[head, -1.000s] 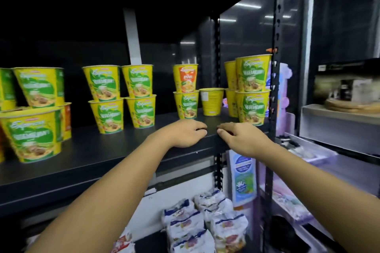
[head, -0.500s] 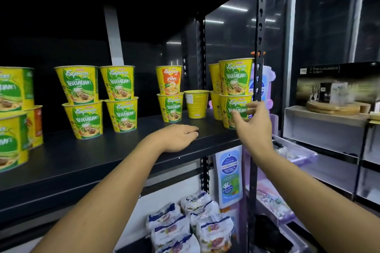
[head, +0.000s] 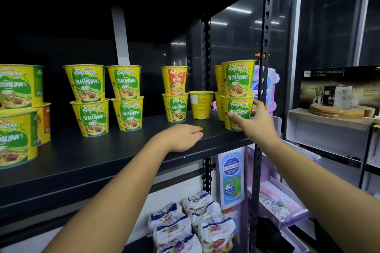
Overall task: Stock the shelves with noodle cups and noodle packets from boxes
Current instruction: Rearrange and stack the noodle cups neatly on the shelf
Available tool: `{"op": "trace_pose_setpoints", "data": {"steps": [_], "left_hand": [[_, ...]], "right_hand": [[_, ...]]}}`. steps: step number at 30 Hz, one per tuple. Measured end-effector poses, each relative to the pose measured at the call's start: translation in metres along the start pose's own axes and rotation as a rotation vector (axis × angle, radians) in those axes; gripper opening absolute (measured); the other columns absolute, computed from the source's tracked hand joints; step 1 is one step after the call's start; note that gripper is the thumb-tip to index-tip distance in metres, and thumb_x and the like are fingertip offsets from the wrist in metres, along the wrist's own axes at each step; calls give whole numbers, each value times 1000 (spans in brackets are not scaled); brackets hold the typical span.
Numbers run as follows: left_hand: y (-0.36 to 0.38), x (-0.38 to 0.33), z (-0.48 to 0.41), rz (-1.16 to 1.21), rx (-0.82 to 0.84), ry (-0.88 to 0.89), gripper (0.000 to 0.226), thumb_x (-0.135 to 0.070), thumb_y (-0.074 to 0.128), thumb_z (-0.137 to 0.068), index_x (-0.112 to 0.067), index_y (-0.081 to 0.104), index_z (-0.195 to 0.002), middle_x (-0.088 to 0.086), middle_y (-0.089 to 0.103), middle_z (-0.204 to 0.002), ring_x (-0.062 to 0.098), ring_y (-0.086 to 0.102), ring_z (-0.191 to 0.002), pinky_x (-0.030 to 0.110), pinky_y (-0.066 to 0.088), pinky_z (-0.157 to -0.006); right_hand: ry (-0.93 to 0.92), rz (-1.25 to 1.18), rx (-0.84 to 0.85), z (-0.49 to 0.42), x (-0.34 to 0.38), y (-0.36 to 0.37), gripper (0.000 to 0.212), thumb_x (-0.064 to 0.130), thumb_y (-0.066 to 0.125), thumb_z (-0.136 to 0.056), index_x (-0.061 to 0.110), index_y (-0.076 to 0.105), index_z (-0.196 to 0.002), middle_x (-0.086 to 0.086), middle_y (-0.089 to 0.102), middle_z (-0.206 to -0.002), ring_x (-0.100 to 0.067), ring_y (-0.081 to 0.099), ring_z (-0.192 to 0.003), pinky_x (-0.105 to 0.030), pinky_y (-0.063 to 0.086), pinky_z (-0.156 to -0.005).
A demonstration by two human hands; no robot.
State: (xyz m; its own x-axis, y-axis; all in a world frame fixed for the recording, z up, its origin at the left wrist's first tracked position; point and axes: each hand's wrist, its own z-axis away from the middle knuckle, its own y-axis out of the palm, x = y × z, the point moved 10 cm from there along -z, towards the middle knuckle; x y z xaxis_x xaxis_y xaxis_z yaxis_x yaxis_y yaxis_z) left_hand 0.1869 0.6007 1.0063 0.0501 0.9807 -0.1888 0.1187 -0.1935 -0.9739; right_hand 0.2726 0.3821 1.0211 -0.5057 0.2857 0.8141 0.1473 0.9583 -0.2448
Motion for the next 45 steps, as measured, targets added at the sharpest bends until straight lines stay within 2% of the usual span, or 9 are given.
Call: {"op": "trace_pose_setpoints", "data": {"steps": [5, 8, 12, 19, 23, 30, 35, 39, 45], "left_hand": [[-4, -1, 5, 39, -4, -5, 51, -48, 36, -110, -28, 43, -157, -4, 37, -164, 21, 31, -151, 32, 25, -119], [-11, 4, 10, 39, -60, -24, 51, -52, 43, -106, -25, 55, -148, -1, 51, -155, 22, 44, -142, 35, 36, -116], [-24, 22, 28, 43, -95, -60, 47, -53, 51, -102, -20, 70, -130, 3, 67, -134, 23, 57, -124, 37, 47, -104], [-46, 81, 84, 59, -76, -137, 47, -51, 55, -102, -28, 62, -143, -9, 56, -150, 13, 50, -135, 21, 34, -100], [-61, 121, 117, 19, -82, -232, 49, -56, 55, -101, -30, 62, -142, -9, 52, -153, 15, 47, -139, 26, 36, -107], [-76, 167, 174, 72, -144, -367, 48, -53, 56, -102, -28, 61, -143, -7, 51, -154, 15, 45, -140, 20, 29, -97], [-77, 171, 179, 91, -193, -394, 47, -50, 57, -101, -28, 63, -142, -3, 53, -152, 17, 47, -138, 21, 31, -97], [-76, 171, 176, 65, -212, -393, 49, -51, 56, -101, -27, 61, -143, -3, 54, -151, 18, 48, -136, 22, 34, -97], [-80, 173, 177, 104, -287, -361, 50, -47, 62, -99, -30, 57, -146, -7, 56, -148, 16, 52, -133, 23, 39, -99]], "right_hand": [[-40, 14, 73, 11, 17, 24, 85, 59, 82, -76, 30, 41, -144, 9, 67, -112, -10, 63, -100, -34, 53, -90], [-80, 13, 126, 21, 33, 42, 93, 57, 81, -79, 23, 35, -152, 11, 60, -112, -13, 62, -108, -31, 49, -91], [-109, 11, 195, 30, 49, 67, 96, 58, 81, -78, 20, 34, -153, 4, 60, -132, -14, 55, -121, -31, 44, -95], [-115, -37, 412, 46, 84, 131, 94, 56, 87, -72, 25, 40, -148, 12, 61, -118, -8, 56, -106, -26, 44, -90], [-114, -24, 522, 57, 106, 177, 106, 75, 88, -52, 31, 48, -140, 12, 67, -122, -11, 64, -111, -40, 53, -101], [-141, -61, 674, 80, 147, 237, 101, 74, 90, -44, 34, 48, -127, 13, 68, -118, -13, 65, -108, -43, 54, -98], [-142, -151, 749, 96, 153, 252, 93, 66, 90, -57, 34, 46, -133, 13, 67, -122, -9, 64, -108, -38, 52, -99], [-184, -139, 786, 104, 153, 251, 76, 53, 88, -72, 33, 46, -133, 18, 64, -116, 5, 58, -99, -20, 45, -78], [-211, -115, 753, 105, 152, 250, 77, 60, 85, -72, 35, 47, -133, 17, 65, -119, 1, 60, -103, -27, 46, -88]]}}
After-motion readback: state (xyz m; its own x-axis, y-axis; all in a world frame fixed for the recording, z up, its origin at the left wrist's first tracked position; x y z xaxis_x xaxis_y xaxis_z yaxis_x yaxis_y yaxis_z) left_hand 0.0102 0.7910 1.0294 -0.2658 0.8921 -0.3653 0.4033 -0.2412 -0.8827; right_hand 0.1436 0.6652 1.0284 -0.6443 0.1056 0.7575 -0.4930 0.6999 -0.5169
